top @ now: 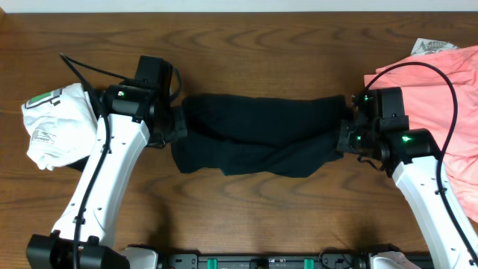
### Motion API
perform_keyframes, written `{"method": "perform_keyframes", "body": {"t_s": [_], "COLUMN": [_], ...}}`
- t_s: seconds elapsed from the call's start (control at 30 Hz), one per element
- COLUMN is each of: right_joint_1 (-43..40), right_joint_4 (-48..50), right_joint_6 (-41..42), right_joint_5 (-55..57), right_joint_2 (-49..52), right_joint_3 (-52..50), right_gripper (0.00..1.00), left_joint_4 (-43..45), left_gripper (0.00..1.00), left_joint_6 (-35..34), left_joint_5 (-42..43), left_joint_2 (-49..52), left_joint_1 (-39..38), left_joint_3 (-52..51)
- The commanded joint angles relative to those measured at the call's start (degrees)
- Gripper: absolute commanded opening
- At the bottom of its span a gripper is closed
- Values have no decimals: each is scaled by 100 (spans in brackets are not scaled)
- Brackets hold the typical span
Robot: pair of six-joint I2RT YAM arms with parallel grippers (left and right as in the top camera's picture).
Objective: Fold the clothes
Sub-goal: 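Adjust the right gripper's grip on the black garment's right end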
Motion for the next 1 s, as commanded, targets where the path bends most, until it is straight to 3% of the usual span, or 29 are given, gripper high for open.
{"method": "perform_keyframes", "body": {"t_s": [0.0, 0.2, 0.33, 0.63, 0.83, 0.97], "right_joint_1": [-63, -63, -63, -63, -42, -44], "right_joint_4": [-70, -280, -369, 1821, 2052, 1685], "right_joint_6": [-162, -184, -267, -17, 295, 197], "right_joint_5": [315, 326, -308, 37, 17, -55], "right_joint_2": [-7, -9, -9, 236, 1329, 1956], "right_joint_3": [33, 33, 33, 26, 26, 26], "right_gripper": [1, 1, 1, 1, 20, 22], "left_joint_4": [-44, -57, -48, -81, -131, -131], "left_gripper": [6, 7, 7, 7, 7, 7], "left_joint_6": [157, 234, 240, 238, 238, 238], "left_joint_5": [-90, -90, -90, -85, -85, -85], "left_joint_2": [48, 48, 48, 48, 48, 48], "left_joint_1": [35, 35, 35, 35, 35, 35], "left_joint_3": [-20, -20, -20, -20, -20, -20]}}
